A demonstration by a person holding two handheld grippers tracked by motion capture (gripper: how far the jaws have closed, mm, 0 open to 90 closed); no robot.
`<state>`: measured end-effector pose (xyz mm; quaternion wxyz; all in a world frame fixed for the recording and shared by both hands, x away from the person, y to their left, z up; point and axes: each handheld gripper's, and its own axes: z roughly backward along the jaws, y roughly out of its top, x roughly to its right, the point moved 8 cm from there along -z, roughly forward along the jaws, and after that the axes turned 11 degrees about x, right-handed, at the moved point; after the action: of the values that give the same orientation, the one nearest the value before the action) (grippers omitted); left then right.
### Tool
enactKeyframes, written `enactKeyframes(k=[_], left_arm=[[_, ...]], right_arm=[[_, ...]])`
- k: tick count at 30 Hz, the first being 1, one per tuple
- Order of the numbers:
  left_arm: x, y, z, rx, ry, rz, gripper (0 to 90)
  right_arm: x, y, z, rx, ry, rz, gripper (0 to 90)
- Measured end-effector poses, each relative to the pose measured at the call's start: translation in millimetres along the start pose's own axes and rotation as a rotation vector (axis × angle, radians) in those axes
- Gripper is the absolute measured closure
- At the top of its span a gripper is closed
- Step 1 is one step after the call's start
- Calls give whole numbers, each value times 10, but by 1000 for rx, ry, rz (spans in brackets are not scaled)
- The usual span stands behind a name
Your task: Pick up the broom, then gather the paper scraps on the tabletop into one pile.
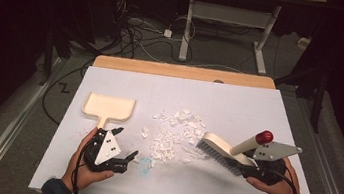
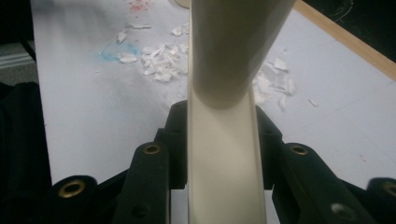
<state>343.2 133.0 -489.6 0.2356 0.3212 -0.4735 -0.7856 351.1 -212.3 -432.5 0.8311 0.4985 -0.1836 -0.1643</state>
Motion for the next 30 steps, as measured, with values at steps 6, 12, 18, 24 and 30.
enactKeyframes(k=[6,12,18,24,30], left_arm=[[-8,-232,93,-48,32,19,171],[-20,-349,173,-66,51,48,171],[-2,-407,207,-84,60,48,171],[-16,-420,224,-73,68,52,171],[-27,-443,219,-83,66,49,171]], right_arm=[[140,0,32,-10,-68,-19,679],[295,-6,51,-16,-130,-36,679],[562,-80,38,-55,-228,-60,679],[850,-226,-30,-121,-302,-77,680],[1042,-259,-127,-148,-370,-59,680]])
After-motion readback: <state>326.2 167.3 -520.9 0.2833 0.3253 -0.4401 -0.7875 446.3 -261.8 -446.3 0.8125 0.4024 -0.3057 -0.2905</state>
